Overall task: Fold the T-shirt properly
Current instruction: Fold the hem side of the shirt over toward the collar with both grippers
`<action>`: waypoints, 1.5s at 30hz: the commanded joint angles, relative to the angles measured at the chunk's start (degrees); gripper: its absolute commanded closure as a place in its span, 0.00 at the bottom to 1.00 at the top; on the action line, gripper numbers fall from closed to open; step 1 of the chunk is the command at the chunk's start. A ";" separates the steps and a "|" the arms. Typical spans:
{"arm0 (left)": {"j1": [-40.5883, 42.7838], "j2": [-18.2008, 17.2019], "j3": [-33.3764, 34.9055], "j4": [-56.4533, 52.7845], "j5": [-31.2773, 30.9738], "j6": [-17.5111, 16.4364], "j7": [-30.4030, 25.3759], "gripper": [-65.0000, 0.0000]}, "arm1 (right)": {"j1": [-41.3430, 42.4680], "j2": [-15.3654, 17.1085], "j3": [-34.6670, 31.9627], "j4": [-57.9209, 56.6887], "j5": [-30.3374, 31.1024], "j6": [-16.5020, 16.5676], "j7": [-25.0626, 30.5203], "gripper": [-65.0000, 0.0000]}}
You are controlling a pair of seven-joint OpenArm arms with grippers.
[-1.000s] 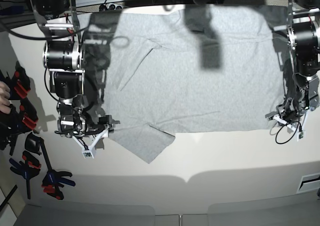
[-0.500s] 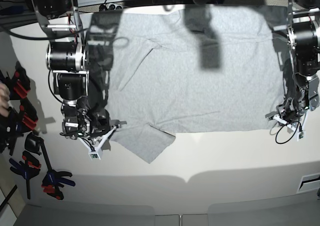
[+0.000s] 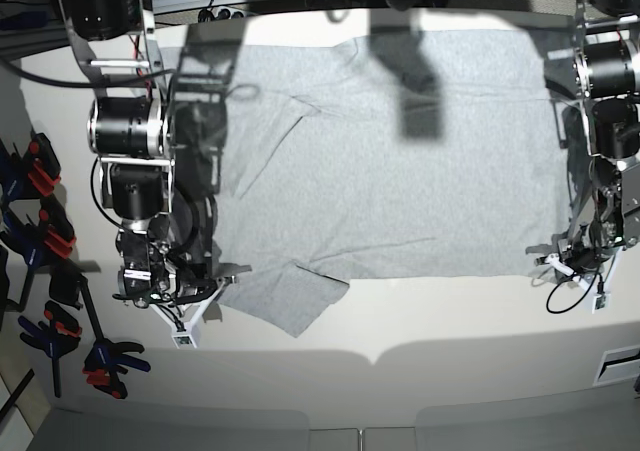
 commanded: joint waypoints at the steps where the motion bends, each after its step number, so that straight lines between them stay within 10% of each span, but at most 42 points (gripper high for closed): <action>1: -1.81 -1.03 -0.13 1.53 -0.83 -0.17 -0.96 1.00 | 1.57 0.52 -0.07 2.95 0.87 0.66 0.48 1.00; 20: 32.68 -3.02 -11.32 48.19 -2.84 5.68 5.01 1.00 | -31.69 0.76 6.88 56.76 3.02 0.61 -9.79 1.00; 38: 47.34 -2.71 -16.57 54.40 -2.67 5.66 5.16 1.00 | -47.43 0.63 13.79 69.57 4.09 0.63 -12.66 1.00; 42: 47.34 -2.71 -16.57 54.40 -2.67 5.64 5.16 1.00 | -47.39 0.63 13.79 69.57 4.09 0.63 -12.11 0.54; 45: 47.34 -2.71 -16.57 54.40 -2.67 5.66 4.70 1.00 | -46.93 0.63 13.79 69.57 4.07 0.63 -10.08 0.44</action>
